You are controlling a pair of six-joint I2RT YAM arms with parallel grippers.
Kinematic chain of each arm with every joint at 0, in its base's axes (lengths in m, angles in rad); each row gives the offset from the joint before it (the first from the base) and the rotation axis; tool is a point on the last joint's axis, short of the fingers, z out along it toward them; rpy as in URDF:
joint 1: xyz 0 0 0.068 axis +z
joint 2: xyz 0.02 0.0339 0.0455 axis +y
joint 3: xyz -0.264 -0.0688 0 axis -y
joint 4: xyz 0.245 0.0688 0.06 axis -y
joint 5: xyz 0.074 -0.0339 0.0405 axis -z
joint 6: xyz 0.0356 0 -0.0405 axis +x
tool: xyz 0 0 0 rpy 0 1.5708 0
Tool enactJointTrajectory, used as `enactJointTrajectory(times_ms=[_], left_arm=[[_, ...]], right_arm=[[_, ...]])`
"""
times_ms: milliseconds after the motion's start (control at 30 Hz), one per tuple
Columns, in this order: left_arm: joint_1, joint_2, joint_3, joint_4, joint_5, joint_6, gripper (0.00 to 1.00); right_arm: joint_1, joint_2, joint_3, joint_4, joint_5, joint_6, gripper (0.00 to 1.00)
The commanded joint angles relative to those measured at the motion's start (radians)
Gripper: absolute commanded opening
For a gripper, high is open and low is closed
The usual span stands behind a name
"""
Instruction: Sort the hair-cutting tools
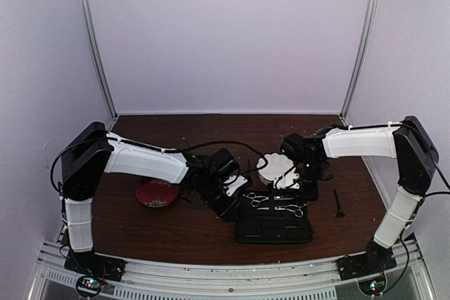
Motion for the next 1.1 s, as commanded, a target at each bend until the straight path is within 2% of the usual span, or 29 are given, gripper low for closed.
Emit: enactJointTrajectory(times_ms=[0, 300, 533, 800, 1067], left_arm=[[0.002, 0.035, -0.003, 0.011, 0.025, -0.001, 0.47], [0.002, 0.041, 0.001, 0.021, 0.023, -0.005, 0.44], [0.002, 0.039, 0.001, 0.019, 0.022, -0.007, 0.44], [0.002, 0.040, 0.004, 0.019, 0.020, -0.006, 0.44], [0.002, 0.033, 0.004, 0.013, 0.012, -0.002, 0.44]], right_arm=[[0.012, 0.049, 0.026, 0.072, -0.071, 0.044, 0.00], [0.040, 0.052, 0.019, 0.169, -0.115, 0.127, 0.00], [0.045, 0.022, -0.018, 0.265, -0.071, 0.170, 0.00], [0.056, 0.047, 0.002, 0.217, -0.139, 0.209, 0.00], [0.077, 0.018, 0.003, 0.208, -0.129, 0.248, 0.00]])
